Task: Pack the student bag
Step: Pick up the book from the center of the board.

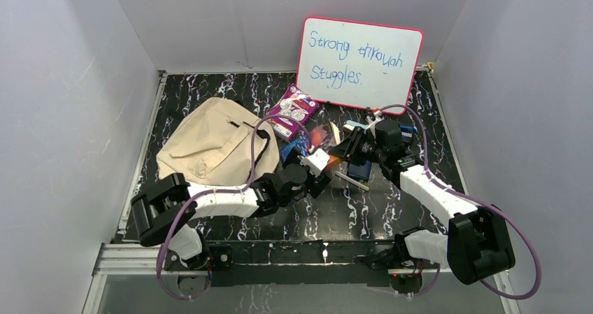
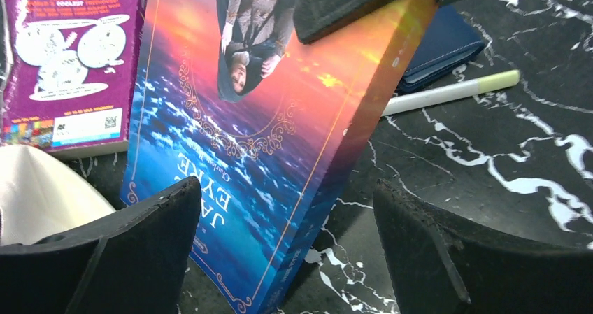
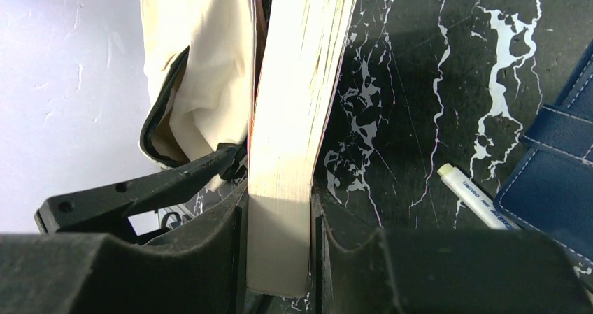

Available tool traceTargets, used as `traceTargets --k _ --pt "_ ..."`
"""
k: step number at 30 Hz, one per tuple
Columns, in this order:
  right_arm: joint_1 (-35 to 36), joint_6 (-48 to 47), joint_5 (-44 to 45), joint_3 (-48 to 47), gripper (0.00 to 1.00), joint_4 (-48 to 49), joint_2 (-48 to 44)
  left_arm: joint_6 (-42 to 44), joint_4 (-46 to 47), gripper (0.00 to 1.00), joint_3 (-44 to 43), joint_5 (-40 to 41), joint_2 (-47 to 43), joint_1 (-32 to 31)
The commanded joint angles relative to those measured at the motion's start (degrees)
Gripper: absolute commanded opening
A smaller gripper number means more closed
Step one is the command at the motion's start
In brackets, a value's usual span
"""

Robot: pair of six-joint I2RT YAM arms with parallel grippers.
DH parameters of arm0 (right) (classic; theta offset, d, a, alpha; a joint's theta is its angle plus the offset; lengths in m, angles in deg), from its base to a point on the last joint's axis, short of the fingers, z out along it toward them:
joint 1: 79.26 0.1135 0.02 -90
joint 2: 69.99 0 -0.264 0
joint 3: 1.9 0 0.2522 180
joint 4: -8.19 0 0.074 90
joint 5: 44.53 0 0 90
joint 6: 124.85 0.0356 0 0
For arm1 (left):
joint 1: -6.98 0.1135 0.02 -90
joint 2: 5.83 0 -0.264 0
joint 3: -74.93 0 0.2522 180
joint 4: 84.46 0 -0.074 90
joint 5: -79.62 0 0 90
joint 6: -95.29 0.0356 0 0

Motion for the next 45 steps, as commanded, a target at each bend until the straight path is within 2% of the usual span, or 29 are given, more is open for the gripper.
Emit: traceTargets --k 1,7,12,17,19,20,23,27,30,33,40,45 --pt "0.4 3.2 -3.2 -4.7 0.00 3.5 -2.4 9.2 6.0 0.89 -1.5 9.8 2.9 -1.9" --pt "0.4 4.9 -4.8 -4.7 0.00 2.7 -3.9 14.3 8.1 0.85 -4.0 17.2 9.1 -3.4" --pt "0.4 5.5 -5.6 -5.0 0.00 1.1 -5.2 17.5 9.5 0.74 -5.6 21.1 14.0 -4.9" --pt "0.4 5.0 -5.5 -4.0 0.00 -1.2 -6.6 18.6 10.2 0.50 -6.7 23.0 16.1 -5.6" --pt "0.4 4.7 -5.3 -3.5 0.00 -1.7 -7.3 18.0 10.4 0.36 -6.3 22.6 15.9 -5.7" --pt "0.4 4.5 -5.1 -3.4 0.01 -1.9 -7.7 17.6 10.4 0.23 -6.0 22.7 15.8 -5.8" --pt "0.3 3.8 -4.2 -3.9 0.13 -3.5 -8.0 16.4 11.1 0.01 -4.5 22.9 14.8 -6.1" --pt "0.3 2.3 -3.2 -6.0 0.52 -7.4 -7.3 15.9 15.1 0.00 0.1 22.6 12.3 -6.8" --pt "0.2 1.7 -1.9 -7.6 0.68 -10.9 -7.2 16.8 21.4 0.00 4.4 23.0 10.0 -7.1" --pt "0.1 2.1 -1.1 -8.1 0.74 -13.6 -7.5 17.5 25.1 0.00 7.6 22.1 9.2 -7.2" --pt "0.0 4.7 -2.4 -6.5 0.78 -15.8 -6.4 19.0 31.5 0.00 10.8 23.0 11.7 -8.0" --pt "0.0 8.4 -4.1 -3.8 0.81 -12.7 -5.2 20.6 33.2 0.00 9.9 23.3 13.0 -8.8"
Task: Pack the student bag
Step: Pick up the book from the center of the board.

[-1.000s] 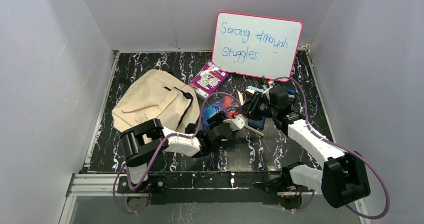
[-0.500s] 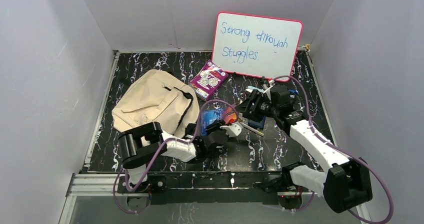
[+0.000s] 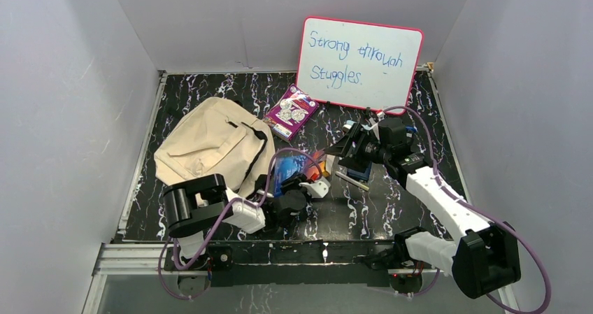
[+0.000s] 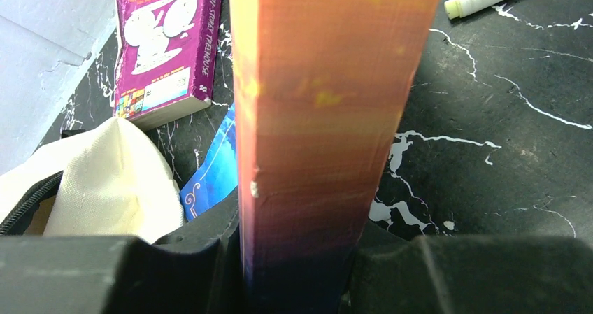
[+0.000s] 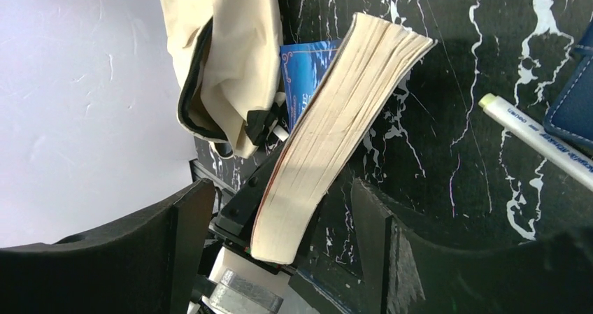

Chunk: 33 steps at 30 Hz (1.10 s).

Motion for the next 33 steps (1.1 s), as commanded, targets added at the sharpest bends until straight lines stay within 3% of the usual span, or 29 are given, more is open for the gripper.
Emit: traceTargets --k 1,5,15,24,33 --pt "-0.1 4.3 -2.2 1.8 0.82 2.9 0.7 -0.4 7.9 0.00 -0.8 3.0 0.1 -1.0" --pt "-0.1 6.3 -1.9 2.0 0.87 4.4 2.3 0.4 8.7 0.00 -1.1 3.5 0.9 -1.5" --pt "-0.2 9.8 -4.3 4.2 0.87 9.9 7.6 2.4 10.6 0.00 -1.4 4.1 2.3 -2.3" --pt "-0.2 9.4 -7.5 3.9 0.80 14.0 13.0 4.4 12.4 0.00 -2.0 4.5 4.3 -3.1" --pt "-0.2 9.6 -10.4 3.9 0.63 17.4 16.3 6.0 13.9 0.00 -2.2 5.3 5.7 -3.7"
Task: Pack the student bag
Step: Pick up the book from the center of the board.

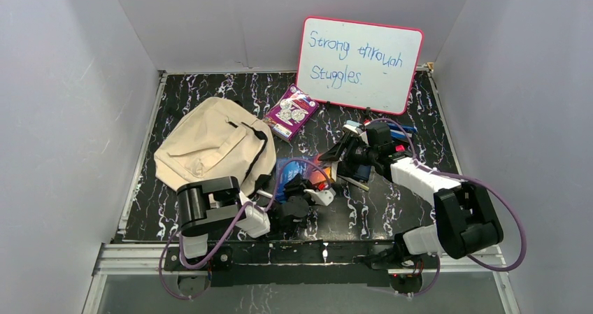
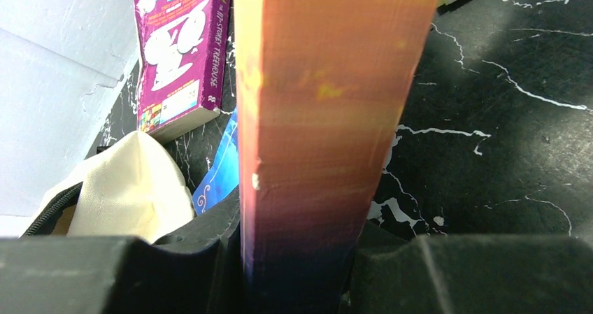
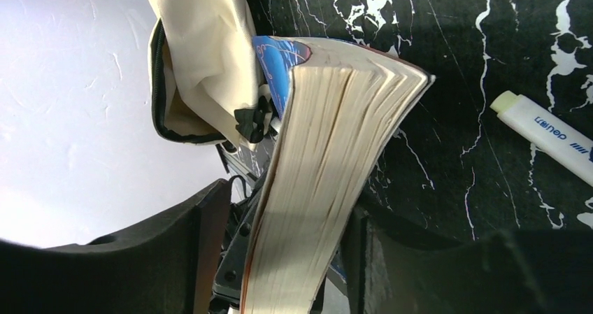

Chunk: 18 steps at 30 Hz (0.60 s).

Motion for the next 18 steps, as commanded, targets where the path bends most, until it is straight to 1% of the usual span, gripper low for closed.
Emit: traceTargets --k 1,6,7,8,9,10,11,12,13,14,15,16,18 --pt "-0.2 0.0 -3.2 -0.6 0.60 4.2 1.1 -1.6 6.9 0.00 -2.0 1.5 0.4 -0.8" --pt "-0.2 -0.8 -3.1 0.1 0.36 4.6 1.1 -0.5 8.0 0.00 -2.0 1.9 0.4 -1.1" --pt "-0.1 -1.0 -3.1 0.3 0.32 4.6 1.0 -0.3 8.1 0.02 -2.1 2.0 0.1 -1.2" --pt "-0.2 -1.1 -3.0 0.3 0.28 4.6 1.0 -0.1 8.1 0.07 -2.2 2.2 -0.2 -1.4" --pt "-0.1 -1.3 -2.8 0.4 0.25 4.6 0.9 0.3 8.0 0.15 -2.2 2.5 -0.6 -1.6" --pt "-0.1 -1.5 -2.8 0.4 0.22 4.6 0.9 0.5 8.1 0.28 -2.1 2.6 -1.2 -1.9" --pt "-0.2 -1.6 -2.8 0.4 0.20 4.6 0.9 0.8 8.0 0.44 -2.1 3.0 -1.9 -2.2" --pt "-0.2 -1.8 -2.7 0.3 0.18 4.6 0.9 1.3 8.0 0.54 -2.3 3.6 -2.7 -2.8" --pt "-0.2 -2.1 -2.4 0.2 0.17 4.4 0.9 1.6 8.0 0.62 -2.4 4.6 -3.5 -3.4" --pt "-0.2 -2.4 -2.0 0.0 0.16 4.0 0.9 1.7 7.9 0.68 -2.5 5.5 -4.6 -4.2" --pt "-0.2 -2.5 -1.7 0.0 0.14 3.9 0.7 1.5 7.7 0.71 -2.6 6.4 -5.8 -5.0" --pt "-0.3 -2.4 -1.3 0.2 0.11 4.2 0.4 1.1 7.6 0.76 -2.6 7.3 -7.5 -6.5" --pt "-0.5 -1.9 -0.3 0.6 0.03 4.9 -0.3 -1.3 5.5 0.82 -2.9 9.6 -10.7 -8.5"
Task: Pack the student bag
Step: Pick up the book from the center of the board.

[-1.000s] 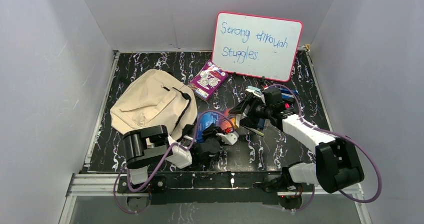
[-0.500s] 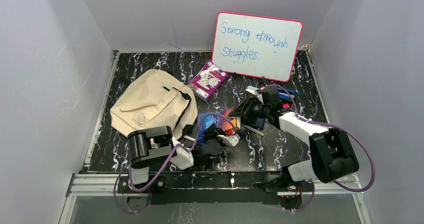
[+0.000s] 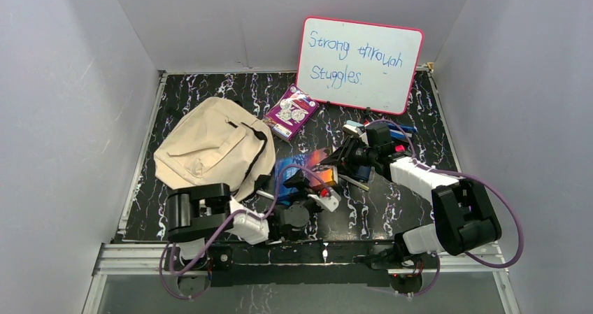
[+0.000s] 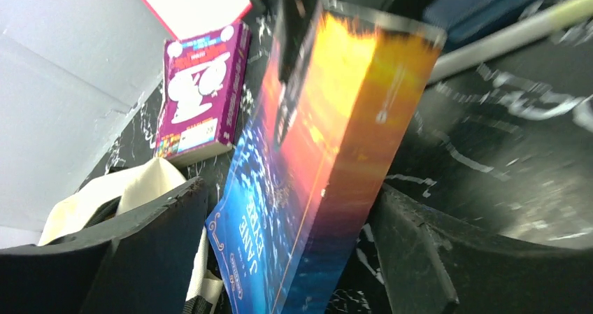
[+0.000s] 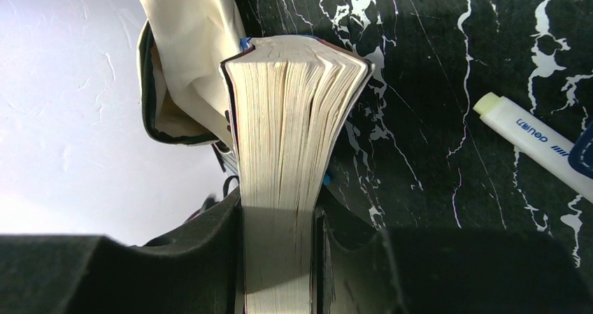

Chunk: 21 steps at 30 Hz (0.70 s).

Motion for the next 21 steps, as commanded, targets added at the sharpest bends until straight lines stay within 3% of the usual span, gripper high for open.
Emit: traceTargets --k 1,4,6,11,16,21 --pt "-0.5 -0.9 1.2 0.5 0.00 4.4 -2.2 -6.4 -2.1 0.83 -2.8 6.9 -9.9 -4.3" --pt "-0.9 -1.3 3.2 0.6 0.00 4.0 -3.8 -25.4 -30.5 0.83 -7.6 4.6 -19.0 -4.0" --pt "-1.1 -2.3 4.5 0.4 0.00 2.8 -4.6 -36.3 -44.2 0.83 -10.8 1.5 -24.4 -2.5" --pt "-1.3 -6.3 6.8 -0.3 0.00 0.4 -6.3 -52.4 -73.6 0.82 -18.5 -6.0 -32.6 4.7" --pt "-1.4 -10.4 9.3 -0.6 0.00 -1.7 -8.9 -56.0 -92.5 0.80 -24.1 -18.4 -36.6 19.9" --pt "-1.3 -11.3 11.3 0.0 0.00 -2.7 -10.8 -52.1 -105.0 0.80 -29.4 -26.8 -31.7 31.0"
